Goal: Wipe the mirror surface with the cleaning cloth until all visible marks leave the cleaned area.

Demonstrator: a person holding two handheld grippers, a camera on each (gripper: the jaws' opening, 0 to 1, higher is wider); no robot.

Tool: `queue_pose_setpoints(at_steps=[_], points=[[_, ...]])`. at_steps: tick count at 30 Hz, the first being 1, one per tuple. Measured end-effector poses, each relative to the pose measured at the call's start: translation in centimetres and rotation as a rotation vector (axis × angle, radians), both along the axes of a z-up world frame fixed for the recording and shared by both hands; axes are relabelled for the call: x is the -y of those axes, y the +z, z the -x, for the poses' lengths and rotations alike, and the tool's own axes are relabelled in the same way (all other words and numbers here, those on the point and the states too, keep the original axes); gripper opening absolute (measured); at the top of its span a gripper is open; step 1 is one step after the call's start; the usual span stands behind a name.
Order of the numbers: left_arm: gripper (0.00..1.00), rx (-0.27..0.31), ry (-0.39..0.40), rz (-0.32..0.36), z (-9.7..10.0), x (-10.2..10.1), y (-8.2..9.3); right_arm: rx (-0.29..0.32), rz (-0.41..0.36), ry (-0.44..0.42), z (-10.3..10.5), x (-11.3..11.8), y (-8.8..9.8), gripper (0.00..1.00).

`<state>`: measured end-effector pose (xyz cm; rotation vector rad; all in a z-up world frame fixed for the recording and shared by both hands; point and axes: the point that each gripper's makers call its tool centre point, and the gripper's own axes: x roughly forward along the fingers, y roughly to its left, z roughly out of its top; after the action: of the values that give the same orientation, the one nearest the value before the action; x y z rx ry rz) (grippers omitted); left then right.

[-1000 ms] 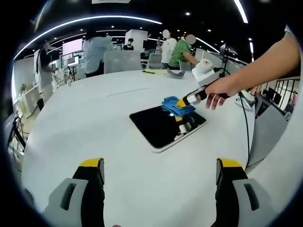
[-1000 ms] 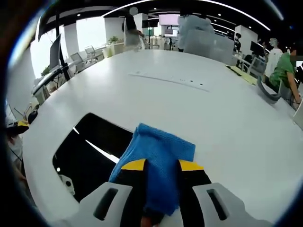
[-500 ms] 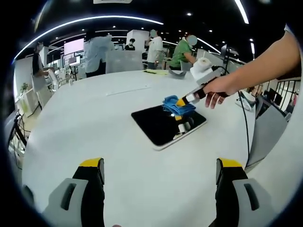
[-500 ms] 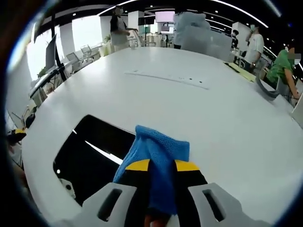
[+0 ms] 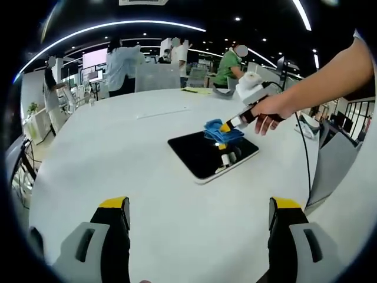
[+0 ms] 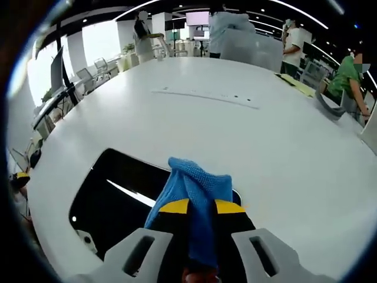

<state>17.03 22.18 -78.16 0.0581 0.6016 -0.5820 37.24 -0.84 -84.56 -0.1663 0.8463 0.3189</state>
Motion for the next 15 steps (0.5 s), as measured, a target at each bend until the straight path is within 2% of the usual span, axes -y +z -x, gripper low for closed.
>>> queue_pose_setpoints(at_steps=[15], points=[[0.99, 0.003, 0.002, 0.0, 0.2, -0.31, 0.02, -0.002, -0.001, -0.006, -0.1, -0.76, -0.01, 0.1]])
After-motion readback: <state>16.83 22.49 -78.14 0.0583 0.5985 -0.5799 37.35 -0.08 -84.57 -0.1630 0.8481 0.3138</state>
